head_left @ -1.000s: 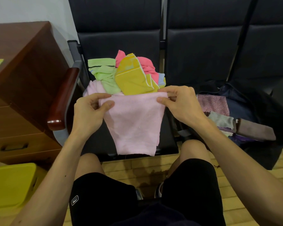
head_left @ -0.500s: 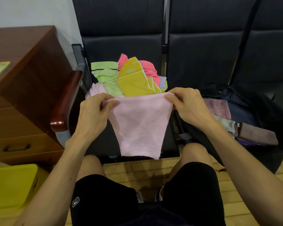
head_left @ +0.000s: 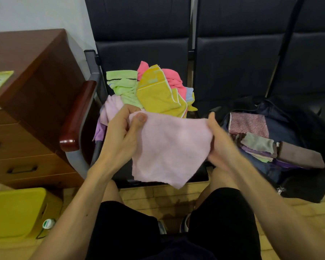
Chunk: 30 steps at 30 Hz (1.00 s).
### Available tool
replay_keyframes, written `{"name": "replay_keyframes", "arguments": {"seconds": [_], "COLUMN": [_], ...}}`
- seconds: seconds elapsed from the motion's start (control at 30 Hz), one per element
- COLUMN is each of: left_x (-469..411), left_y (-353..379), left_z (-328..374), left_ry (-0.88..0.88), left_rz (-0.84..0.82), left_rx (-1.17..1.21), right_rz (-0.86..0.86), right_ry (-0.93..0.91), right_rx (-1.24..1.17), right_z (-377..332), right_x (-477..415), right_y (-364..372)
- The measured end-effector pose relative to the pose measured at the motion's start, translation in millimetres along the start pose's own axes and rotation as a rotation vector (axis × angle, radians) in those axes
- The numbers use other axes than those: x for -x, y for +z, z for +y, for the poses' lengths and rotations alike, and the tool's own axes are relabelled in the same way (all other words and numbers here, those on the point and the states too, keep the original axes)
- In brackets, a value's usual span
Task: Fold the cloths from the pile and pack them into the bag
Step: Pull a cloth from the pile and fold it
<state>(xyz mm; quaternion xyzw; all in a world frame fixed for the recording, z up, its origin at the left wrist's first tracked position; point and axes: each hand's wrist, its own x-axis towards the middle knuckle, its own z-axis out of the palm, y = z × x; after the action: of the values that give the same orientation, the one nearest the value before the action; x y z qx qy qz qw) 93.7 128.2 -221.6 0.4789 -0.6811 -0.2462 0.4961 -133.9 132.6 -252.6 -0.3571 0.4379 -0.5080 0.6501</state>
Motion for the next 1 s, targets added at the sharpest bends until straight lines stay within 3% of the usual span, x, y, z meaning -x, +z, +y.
{"name": "replay_keyframes", "arguments": {"seconds": [0.1,0.13,0.17,0.2,0.27,0.37,0.53,0.63,0.73,0.83,1.0], "left_x": [-5.3,-6.8,-7.4,-8.0,-7.4,-4.2,1.6,0.8,8.6,26.4,56.8], "left_y": [10.2,11.2,10.4,8.5,2.0,-2.6,2.5,6.8,17.3,31.4,50.1], "left_z": [-2.2,-6.3,-12.9,-20.5,-39.5,-62.8,-70.6,-72.2,-60.5,-56.7,-67.7], "left_ry": [-0.051,-0.071,-0.091,-0.110,-0.164,-0.253,-0.414,-0.599,-0.860,-0.981,-1.049], "left_rz": [0.092,0.102,0.113,0.123,0.142,0.138,0.047,0.070,-0.016,-0.087,-0.225], "left_rx": [0.015,0.004,-0.015,-0.041,-0.116,-0.190,-0.243,0.131,0.732,1.159,1.284], "right_rz": [0.092,-0.069,-0.123,-0.139,-0.232,-0.210,-0.150,-0.149,-0.037,0.042,-0.032], "right_ry": [0.178,0.239,0.349,0.336,0.318,0.287,0.073,0.093,0.231,0.262,0.265], "right_rx": [-0.058,-0.006,0.045,0.141,0.010,-0.136,0.173,0.163,-0.076,-0.262,-0.389], "right_z": [50.7,67.3,74.9,84.6,92.9,81.6,54.0,44.5,39.0,27.3,12.0], "right_x": [29.9,30.3,26.0,24.5,33.1,32.5,35.7,35.9,29.7,21.1,20.0], "right_y": [20.3,20.2,24.0,22.0,6.7,14.2,23.7,25.9,25.6,29.6,23.6]}}
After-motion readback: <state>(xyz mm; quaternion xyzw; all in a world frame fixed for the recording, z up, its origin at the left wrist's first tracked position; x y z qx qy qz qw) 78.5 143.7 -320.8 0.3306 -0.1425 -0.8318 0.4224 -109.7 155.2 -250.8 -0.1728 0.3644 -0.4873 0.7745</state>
